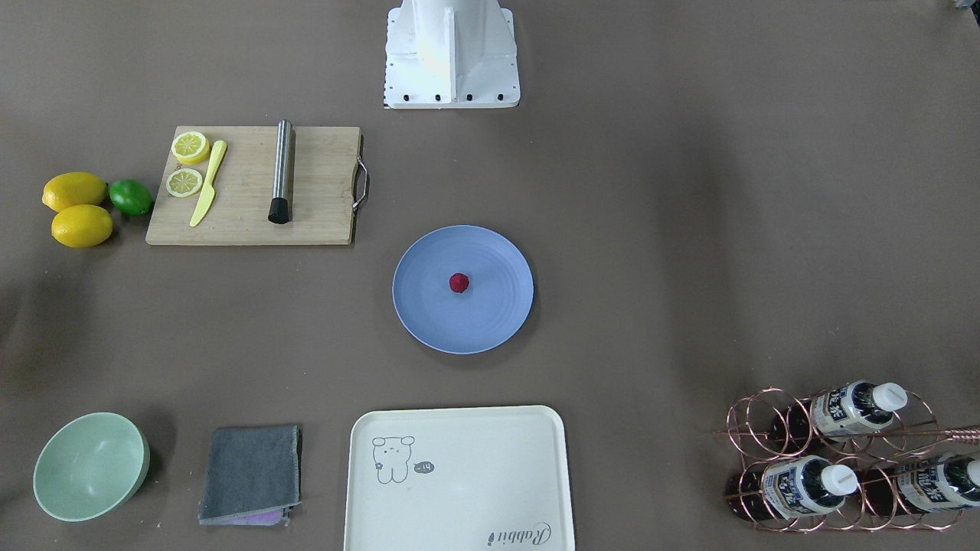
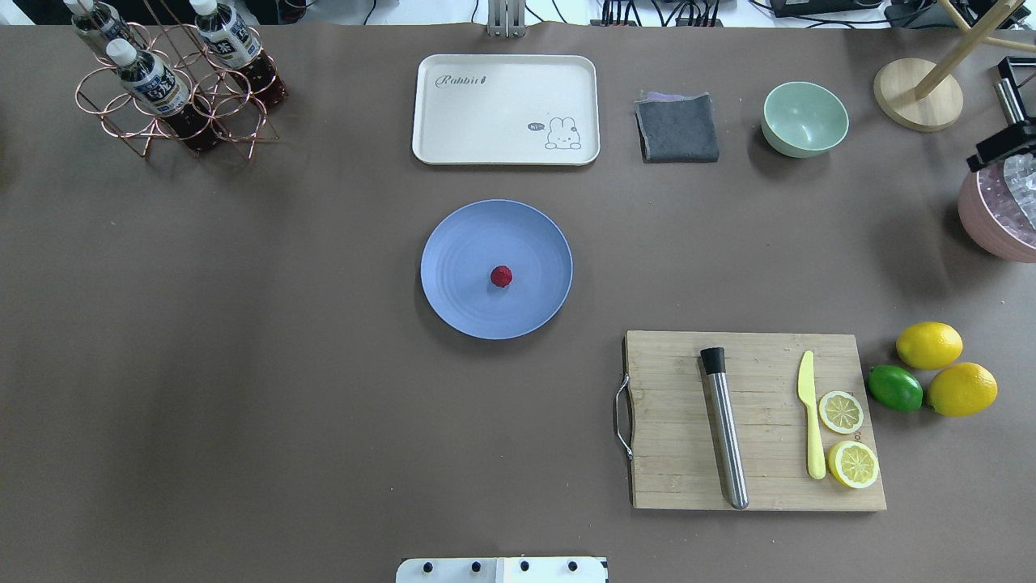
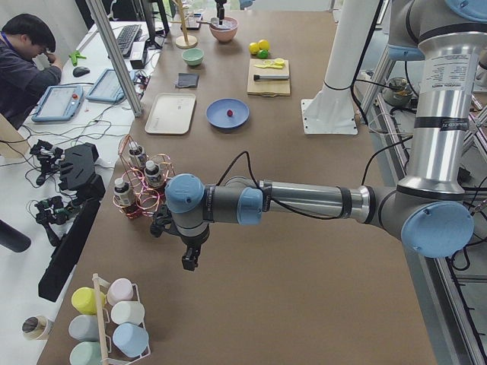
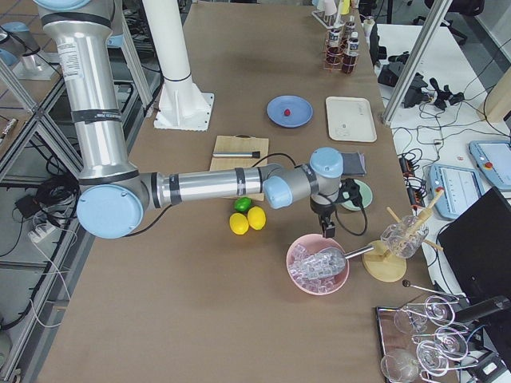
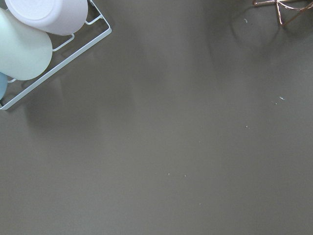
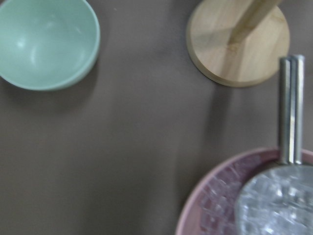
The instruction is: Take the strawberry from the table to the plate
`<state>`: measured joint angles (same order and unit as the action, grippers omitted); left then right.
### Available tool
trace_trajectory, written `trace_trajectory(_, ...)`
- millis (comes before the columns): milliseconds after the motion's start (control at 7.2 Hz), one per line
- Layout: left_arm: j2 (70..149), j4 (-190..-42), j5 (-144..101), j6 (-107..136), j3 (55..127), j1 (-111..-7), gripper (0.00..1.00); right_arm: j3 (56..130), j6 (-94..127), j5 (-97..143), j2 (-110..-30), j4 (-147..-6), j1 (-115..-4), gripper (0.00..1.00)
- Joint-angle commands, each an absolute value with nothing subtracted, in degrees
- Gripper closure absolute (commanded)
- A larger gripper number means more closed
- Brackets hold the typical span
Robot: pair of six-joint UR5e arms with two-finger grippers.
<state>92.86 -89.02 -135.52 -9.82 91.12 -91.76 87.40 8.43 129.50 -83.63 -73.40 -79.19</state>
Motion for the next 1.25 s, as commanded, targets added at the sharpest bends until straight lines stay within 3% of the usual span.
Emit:
trace_trajectory(0, 92.81, -89.12, -135.44, -9.58, 90.97, -91.76, 0.02, 85.88, 3.34, 129.73, -90.85, -74.52, -85.32, 0.00)
trace_trajectory(417, 92.81, -88.86, -135.53, -9.23, 89.39, -91.93, 0.02, 85.52, 4.22, 129.72, -88.96, -87.17, -87.36, 0.00)
trace_trajectory(694, 92.81, -88.86, -135.70, -9.23, 88.95, -91.93, 0.02, 88.83, 3.26, 127.54, -81.77, -104.36, -88.14, 0.00)
trace_trajectory(1111, 91.07, -89.29, -135.79, -9.14, 88.94, -91.93, 0.02, 90.62, 3.34, 127.09, -83.50, -103.62, -88.16, 0.00)
